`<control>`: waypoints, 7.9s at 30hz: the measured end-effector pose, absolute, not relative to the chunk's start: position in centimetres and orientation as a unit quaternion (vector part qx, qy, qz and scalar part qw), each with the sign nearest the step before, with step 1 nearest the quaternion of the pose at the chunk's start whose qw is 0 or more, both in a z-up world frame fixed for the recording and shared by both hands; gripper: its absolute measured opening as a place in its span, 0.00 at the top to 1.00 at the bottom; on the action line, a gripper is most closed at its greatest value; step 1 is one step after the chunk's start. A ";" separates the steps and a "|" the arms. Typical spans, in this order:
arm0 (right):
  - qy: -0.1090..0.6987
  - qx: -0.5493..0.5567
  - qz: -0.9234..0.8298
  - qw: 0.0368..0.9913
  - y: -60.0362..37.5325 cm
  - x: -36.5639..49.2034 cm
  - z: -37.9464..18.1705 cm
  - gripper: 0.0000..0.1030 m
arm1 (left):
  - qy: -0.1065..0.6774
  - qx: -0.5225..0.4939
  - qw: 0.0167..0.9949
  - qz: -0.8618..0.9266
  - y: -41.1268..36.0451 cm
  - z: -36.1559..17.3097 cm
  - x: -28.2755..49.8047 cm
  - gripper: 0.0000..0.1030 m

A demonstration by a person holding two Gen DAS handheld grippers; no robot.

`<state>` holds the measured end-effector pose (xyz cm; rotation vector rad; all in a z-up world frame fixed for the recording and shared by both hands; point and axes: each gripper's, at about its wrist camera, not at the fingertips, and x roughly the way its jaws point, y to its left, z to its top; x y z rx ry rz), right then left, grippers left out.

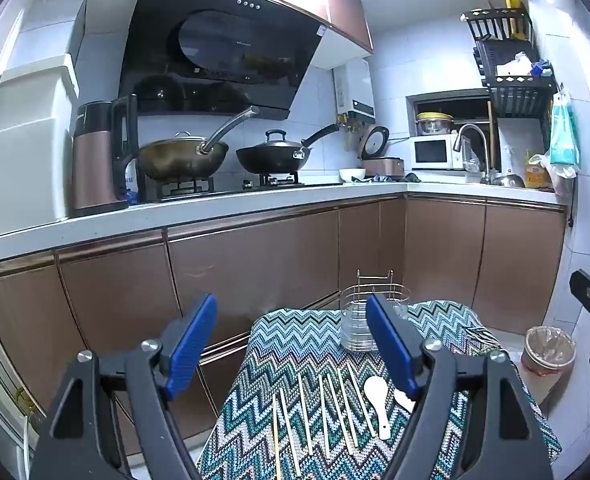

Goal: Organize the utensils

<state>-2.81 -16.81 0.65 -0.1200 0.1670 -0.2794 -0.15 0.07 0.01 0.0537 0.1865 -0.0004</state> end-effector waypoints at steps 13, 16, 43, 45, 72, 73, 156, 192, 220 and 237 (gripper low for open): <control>0.074 -0.063 -0.138 0.986 -16.7 -3.1 0.8 0.00 | 0.099 0.024 0.995 -0.001 0.0 0.1 0.0 0.27; 0.072 -0.060 -0.138 0.986 -16.8 -3.1 0.8 0.00 | 0.097 0.023 0.995 0.003 0.1 0.1 -0.1 0.27; 0.096 -0.042 -0.119 0.987 -18.1 -0.5 -1.2 0.00 | 0.119 -0.004 0.993 0.007 1.8 -0.8 2.9 0.27; 0.101 -0.041 -0.117 0.987 -18.2 0.0 -1.4 0.00 | 0.125 -0.007 0.992 0.009 1.9 -0.9 3.4 0.27; 0.111 -0.028 -0.109 0.988 -19.7 3.8 -1.7 0.01 | 0.150 0.003 0.989 0.015 1.6 -1.6 8.9 0.27; 0.114 -0.026 -0.107 0.987 -19.8 4.1 -1.9 0.01 | 0.152 0.005 0.988 0.015 1.5 -1.8 9.1 0.27; 0.518 0.047 0.250 0.817 -26.4 30.3 -25.5 0.91 | 0.644 -0.073 0.753 -0.111 -5.5 -25.0 34.5 0.88; 0.306 -0.088 0.044 0.947 -23.2 17.4 -6.2 0.95 | 0.360 -0.126 0.909 -0.168 0.8 -4.5 24.2 0.96; 0.152 -0.125 -0.093 0.976 -19.6 32.8 -8.4 0.94 | 0.198 -0.121 0.971 -0.057 -6.5 -6.5 40.3 0.96; 0.164 -0.097 -0.074 0.979 -19.4 29.2 -9.5 0.62 | 0.178 -0.078 0.980 -0.040 -5.0 -6.7 34.7 0.60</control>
